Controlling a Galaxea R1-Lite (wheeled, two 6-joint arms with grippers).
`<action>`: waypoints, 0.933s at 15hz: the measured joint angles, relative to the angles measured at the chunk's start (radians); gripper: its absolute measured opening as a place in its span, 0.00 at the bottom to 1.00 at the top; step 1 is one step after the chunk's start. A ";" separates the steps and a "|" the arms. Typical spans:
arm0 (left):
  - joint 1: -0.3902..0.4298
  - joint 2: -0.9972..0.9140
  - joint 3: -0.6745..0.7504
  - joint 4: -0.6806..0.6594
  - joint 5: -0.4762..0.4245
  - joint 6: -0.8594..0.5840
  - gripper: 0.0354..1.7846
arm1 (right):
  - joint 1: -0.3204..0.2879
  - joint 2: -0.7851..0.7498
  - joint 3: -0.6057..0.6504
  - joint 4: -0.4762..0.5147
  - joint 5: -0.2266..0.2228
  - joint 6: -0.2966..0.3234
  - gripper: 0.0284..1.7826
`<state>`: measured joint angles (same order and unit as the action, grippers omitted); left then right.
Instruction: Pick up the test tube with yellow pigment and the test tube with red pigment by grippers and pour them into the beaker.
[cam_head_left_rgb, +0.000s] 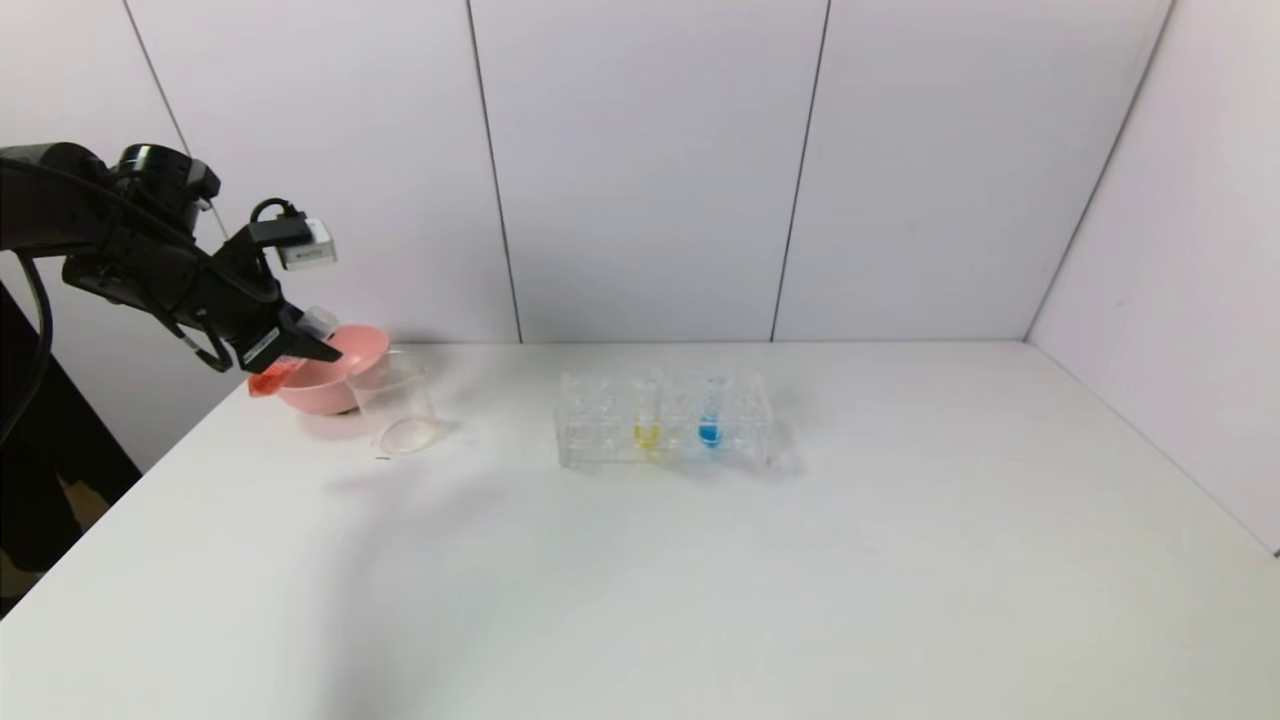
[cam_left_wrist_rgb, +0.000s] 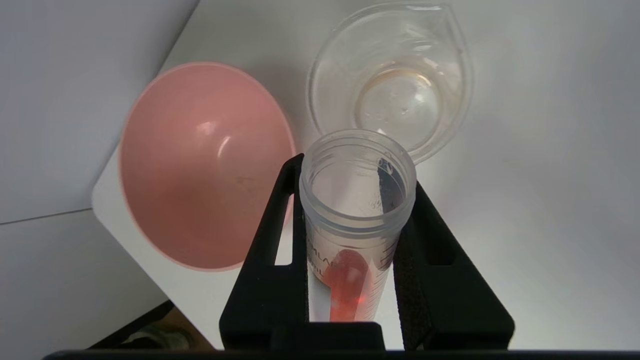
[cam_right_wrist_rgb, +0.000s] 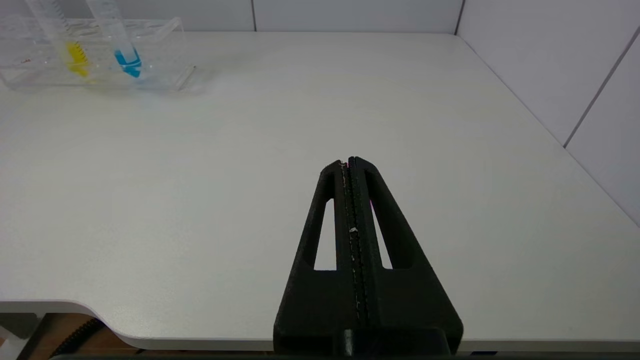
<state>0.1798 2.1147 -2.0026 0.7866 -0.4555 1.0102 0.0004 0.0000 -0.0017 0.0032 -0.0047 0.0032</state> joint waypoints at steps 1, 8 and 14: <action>-0.005 -0.002 -0.001 0.013 -0.001 -0.010 0.26 | 0.000 0.000 0.000 0.000 0.000 0.000 0.05; -0.010 -0.015 -0.010 0.060 0.008 -0.081 0.26 | 0.000 0.000 0.000 0.000 0.000 0.000 0.05; -0.009 -0.017 -0.012 0.079 0.014 -0.083 0.26 | 0.000 0.000 0.000 0.000 0.000 0.000 0.05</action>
<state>0.1711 2.0974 -2.0143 0.8657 -0.4419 0.9270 0.0000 0.0000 -0.0017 0.0028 -0.0047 0.0032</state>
